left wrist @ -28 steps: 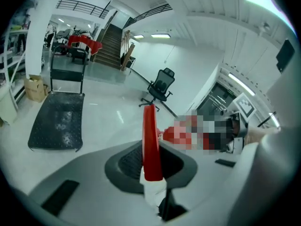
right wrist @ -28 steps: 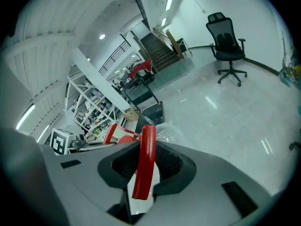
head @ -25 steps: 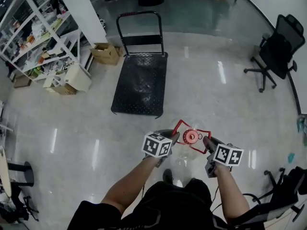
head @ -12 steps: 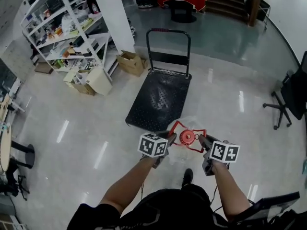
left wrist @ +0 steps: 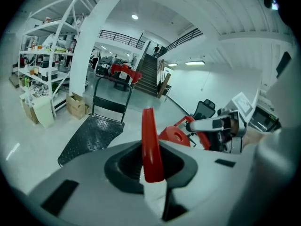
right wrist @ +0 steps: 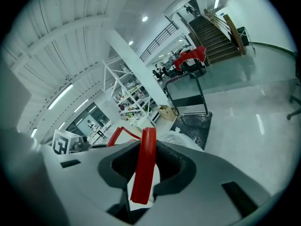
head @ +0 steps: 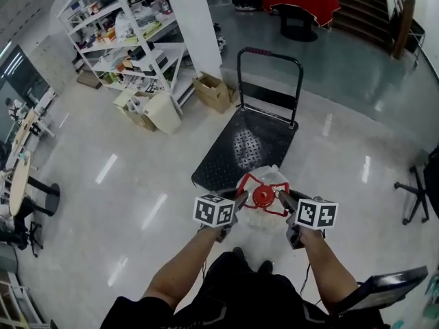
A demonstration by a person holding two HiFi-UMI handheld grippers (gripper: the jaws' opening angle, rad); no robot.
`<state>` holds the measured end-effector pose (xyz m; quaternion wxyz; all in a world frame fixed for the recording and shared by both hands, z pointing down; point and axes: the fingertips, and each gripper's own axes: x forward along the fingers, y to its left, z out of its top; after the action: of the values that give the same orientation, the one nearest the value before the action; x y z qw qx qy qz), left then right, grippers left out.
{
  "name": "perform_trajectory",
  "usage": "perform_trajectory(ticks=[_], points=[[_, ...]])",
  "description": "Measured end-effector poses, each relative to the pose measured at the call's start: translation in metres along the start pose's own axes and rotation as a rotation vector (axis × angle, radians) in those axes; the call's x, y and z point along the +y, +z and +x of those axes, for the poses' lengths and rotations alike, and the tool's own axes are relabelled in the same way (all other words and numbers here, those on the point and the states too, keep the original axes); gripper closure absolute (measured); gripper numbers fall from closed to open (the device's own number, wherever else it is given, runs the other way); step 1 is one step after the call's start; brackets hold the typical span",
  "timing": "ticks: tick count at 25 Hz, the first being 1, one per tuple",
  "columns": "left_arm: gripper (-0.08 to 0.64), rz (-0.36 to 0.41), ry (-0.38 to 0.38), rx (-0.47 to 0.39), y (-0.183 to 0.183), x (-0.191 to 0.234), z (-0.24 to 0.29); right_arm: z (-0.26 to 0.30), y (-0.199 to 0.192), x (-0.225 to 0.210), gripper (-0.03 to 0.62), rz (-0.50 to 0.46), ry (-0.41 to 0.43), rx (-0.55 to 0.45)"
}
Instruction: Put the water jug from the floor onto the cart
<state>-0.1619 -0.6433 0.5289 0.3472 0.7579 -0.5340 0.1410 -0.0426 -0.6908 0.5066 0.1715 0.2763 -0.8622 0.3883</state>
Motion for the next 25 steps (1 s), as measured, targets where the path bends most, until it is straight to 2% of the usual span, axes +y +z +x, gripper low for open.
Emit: perform_trajectory(ticks=[5, 13, 19, 22, 25], points=[[0.509, -0.028, -0.004, -0.031, 0.035, 0.047, 0.029, 0.054, 0.042, -0.014, 0.502, -0.014, -0.003, 0.016], [0.508, -0.026, -0.019, -0.026, 0.099, 0.128, 0.057, 0.139, 0.108, -0.013, 0.502, -0.004, -0.018, 0.029], [0.508, -0.061, 0.021, -0.034, 0.14, 0.177, 0.084, 0.196, 0.154, -0.024, 0.502, -0.028, 0.012, 0.073], [0.508, -0.075, 0.061, -0.03, 0.162, 0.206, 0.1, 0.234, 0.178, -0.032, 0.502, -0.033, 0.046, 0.101], [0.508, -0.12, 0.109, -0.025, 0.171, 0.232, 0.113, 0.267, 0.193, -0.039, 0.502, -0.054, 0.08, 0.148]])
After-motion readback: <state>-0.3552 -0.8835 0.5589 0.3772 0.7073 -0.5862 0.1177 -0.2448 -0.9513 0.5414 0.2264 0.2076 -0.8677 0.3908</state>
